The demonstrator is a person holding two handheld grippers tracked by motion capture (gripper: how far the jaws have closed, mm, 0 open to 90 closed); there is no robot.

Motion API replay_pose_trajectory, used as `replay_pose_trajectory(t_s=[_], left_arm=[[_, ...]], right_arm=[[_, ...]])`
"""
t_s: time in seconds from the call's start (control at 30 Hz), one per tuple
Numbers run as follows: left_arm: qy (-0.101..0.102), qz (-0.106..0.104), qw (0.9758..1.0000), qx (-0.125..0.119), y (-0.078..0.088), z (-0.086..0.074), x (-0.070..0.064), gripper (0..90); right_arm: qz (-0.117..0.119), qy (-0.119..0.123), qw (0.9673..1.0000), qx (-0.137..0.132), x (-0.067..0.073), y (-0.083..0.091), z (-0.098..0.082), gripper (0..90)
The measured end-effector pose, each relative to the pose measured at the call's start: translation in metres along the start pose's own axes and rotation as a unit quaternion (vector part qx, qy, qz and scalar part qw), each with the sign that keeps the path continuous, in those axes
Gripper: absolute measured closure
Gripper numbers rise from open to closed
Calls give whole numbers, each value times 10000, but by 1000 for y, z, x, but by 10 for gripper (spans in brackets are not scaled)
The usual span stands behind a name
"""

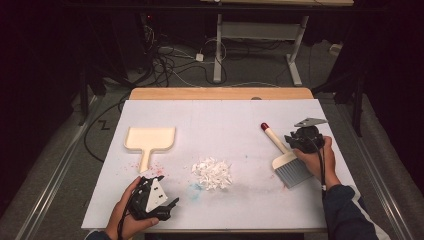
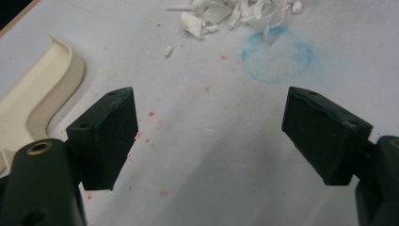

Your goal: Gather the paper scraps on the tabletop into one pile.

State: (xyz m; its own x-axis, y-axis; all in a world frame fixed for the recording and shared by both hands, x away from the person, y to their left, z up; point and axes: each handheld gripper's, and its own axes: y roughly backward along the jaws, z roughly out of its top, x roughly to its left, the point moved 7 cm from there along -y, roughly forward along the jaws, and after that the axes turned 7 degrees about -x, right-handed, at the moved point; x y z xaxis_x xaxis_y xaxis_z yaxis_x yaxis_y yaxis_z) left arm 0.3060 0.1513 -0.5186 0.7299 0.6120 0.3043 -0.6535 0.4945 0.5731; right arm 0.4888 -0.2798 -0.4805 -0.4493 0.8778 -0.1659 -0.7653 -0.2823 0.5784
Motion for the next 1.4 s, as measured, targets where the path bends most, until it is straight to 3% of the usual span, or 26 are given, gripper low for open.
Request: replay_pose_trajectory(t_s=[0.13,0.27,0.43,0.53,0.63,0.77,0.93,1.0,1.3,1.4], left_arm=[[21,32,10000,-42,1,1,2,175],[53,74,9999,-92,2,2,4,175],[76,211,9996,-151,5,2,7,173],[93,293,9993,-199,7,3,8,172],[85,350,9992,-194,7,2,8,170],[53,396,9990,-199,8,2,8,160],[50,433,9989,-190,11,-1,7,158],[83,450,9987,-221,12,0,8,158],[73,402,9991,-147,6,-1,9,159],[54,388,9991,-138,5,0,7,159]], right_arm=[[96,64,9981,-603,7,29,8,511],[228,148,9922,-1217,16,60,10,431],[303,382,9788,-1987,36,96,0,311],[273,482,9724,-2268,53,110,-11,249],[301,790,9717,-2207,71,117,-24,220],[360,1038,9717,-2090,83,117,-32,218],[341,1062,9723,-2054,88,118,-31,216],[308,1105,9707,-2113,90,120,-30,213],[395,1054,9730,-2015,97,126,-33,202],[402,1117,9722,-2016,100,127,-33,201]])
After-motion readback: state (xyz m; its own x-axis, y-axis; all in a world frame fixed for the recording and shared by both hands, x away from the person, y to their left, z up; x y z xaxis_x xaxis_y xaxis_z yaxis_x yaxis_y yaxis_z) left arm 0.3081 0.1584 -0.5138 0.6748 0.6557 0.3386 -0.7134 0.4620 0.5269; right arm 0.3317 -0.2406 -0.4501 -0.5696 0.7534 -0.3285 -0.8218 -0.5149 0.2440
